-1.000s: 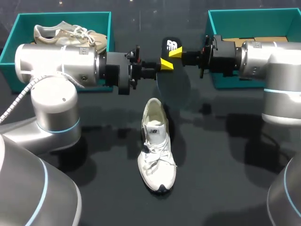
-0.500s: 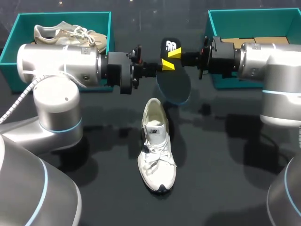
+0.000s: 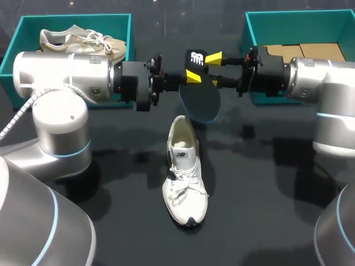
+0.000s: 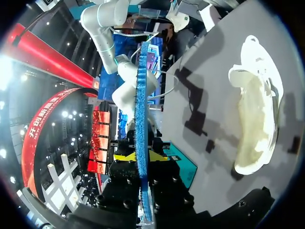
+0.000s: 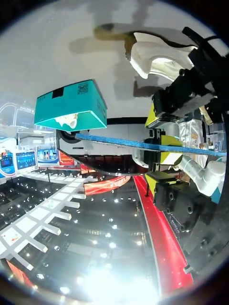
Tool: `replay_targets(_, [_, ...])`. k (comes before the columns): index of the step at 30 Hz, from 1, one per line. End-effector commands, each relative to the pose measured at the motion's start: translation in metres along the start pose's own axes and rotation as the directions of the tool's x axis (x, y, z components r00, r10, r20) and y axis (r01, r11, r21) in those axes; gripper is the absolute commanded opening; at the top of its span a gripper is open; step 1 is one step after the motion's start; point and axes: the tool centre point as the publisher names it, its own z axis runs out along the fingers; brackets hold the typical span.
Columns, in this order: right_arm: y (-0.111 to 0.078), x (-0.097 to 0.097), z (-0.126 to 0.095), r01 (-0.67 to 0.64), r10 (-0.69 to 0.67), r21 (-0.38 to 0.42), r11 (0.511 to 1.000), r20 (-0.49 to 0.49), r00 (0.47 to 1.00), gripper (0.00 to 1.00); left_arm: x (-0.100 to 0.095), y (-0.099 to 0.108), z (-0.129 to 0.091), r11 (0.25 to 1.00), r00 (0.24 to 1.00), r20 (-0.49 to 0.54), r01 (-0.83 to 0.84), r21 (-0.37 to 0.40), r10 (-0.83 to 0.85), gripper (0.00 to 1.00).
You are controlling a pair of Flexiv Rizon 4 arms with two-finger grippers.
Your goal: Take the shoe out of the shoebox, open the shoe tongue, remove and reinsert the insole, then place the shoe into the shoebox
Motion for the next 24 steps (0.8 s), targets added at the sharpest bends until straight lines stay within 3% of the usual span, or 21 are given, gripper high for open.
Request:
replay_targets(1, [-0.016, 0.003, -0.025, 0.008, -0.008, -0.002, 1.000, 0.002, 1.000, 1.00, 0.000, -0.004, -0.028, 1.000, 0.999, -0.025, 0.024, 0.004, -0.024, 0.00])
replay_targets(9, [-0.034, 0.007, -0.046, 0.043, -0.043, -0.005, 0.999, 0.000, 0.999, 1.00, 0.005, -0.015, -0.045, 0.996, 0.995, -0.053, 0.088, 0.000, -0.088, 0.00])
replay_targets(13, [-0.039, 0.008, -0.052, 0.055, -0.055, 0.000, 0.999, 0.002, 0.998, 1.00, 0.006, -0.024, -0.054, 0.978, 0.978, -0.041, 0.204, 0.029, -0.203, 0.00])
replay_targets(15, [-0.039, 0.008, -0.052, 0.055, -0.055, 0.000, 0.999, 0.002, 0.998, 1.00, 0.004, -0.029, -0.058, 0.941, 0.945, -0.038, 0.328, 0.084, -0.326, 0.00])
replay_targets(17, [-0.039, 0.008, -0.052, 0.055, -0.055, 0.000, 0.999, 0.002, 0.998, 1.00, 0.003, -0.031, -0.062, 0.848, 0.864, -0.069, 0.502, 0.172, -0.498, 0.00])
replay_targets(24, [-0.039, 0.008, -0.052, 0.055, -0.055, 0.000, 0.999, 0.002, 0.998, 1.00, 0.003, -0.031, -0.062, 0.848, 0.864, -0.069, 0.502, 0.172, -0.498, 0.00])
